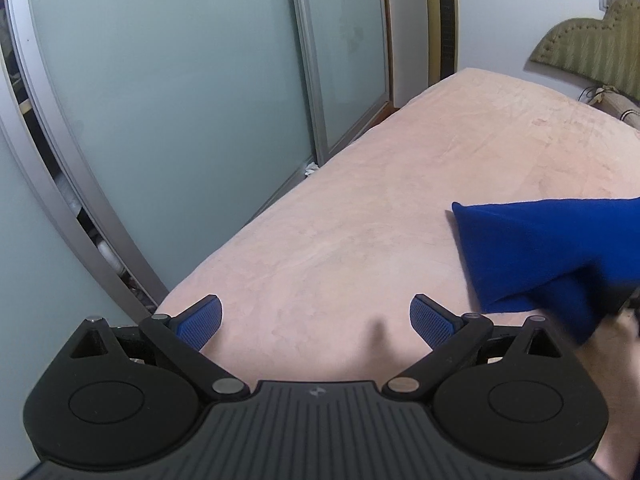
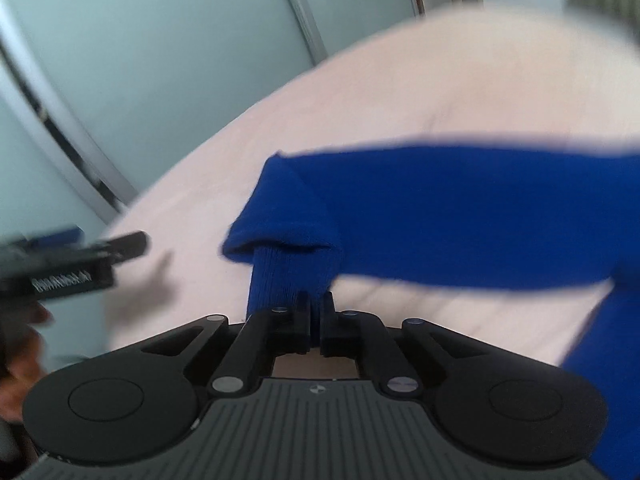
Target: Fold small clothes
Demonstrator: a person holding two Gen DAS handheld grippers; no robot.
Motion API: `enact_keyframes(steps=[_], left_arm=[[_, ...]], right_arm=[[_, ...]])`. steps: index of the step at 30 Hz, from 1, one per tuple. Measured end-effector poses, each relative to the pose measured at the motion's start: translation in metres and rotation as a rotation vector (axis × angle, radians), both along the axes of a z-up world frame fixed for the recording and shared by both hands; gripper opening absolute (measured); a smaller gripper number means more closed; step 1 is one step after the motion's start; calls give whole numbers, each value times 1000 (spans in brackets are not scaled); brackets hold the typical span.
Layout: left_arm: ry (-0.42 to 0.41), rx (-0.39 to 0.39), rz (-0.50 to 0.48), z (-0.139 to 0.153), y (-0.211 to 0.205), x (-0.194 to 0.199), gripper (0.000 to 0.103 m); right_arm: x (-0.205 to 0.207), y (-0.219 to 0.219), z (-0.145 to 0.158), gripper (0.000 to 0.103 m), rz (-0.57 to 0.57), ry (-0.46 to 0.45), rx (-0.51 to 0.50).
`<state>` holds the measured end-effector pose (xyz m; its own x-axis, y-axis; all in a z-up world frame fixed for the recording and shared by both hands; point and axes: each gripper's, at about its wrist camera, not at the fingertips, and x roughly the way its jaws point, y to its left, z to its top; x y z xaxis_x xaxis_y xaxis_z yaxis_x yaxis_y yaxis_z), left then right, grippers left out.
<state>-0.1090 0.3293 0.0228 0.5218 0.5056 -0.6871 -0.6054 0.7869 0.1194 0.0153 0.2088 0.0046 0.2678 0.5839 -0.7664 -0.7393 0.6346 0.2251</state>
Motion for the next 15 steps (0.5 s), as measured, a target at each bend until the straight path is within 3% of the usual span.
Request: enact_keyframes(steps=[5, 7, 10, 11, 12, 13, 15], left_arm=[[-20, -25, -59, 4, -17, 10, 101], [-16, -23, -105, 3, -30, 19, 101], [5, -20, -179, 0, -52, 35, 101], [10, -21, -208, -1, -59, 39, 101], [15, -18, -236, -2, -66, 43, 101], [21, -8, -264, -2, -73, 47, 101], [32, 24, -303, -3, -84, 52, 101]], right_arm=[[-45, -6, 34, 5, 120, -727, -377], [-52, -16, 34, 5, 135, -990, -521], [-59, -44, 11, 5, 182, -1414, -754], [-57, -57, 0, 7, 225, -1481, -808], [-52, -71, -10, 13, 259, -1481, -860], [-48, -82, -20, 18, 288, -1426, -903], [-35, -105, -37, 47, 283, -1258, -968]])
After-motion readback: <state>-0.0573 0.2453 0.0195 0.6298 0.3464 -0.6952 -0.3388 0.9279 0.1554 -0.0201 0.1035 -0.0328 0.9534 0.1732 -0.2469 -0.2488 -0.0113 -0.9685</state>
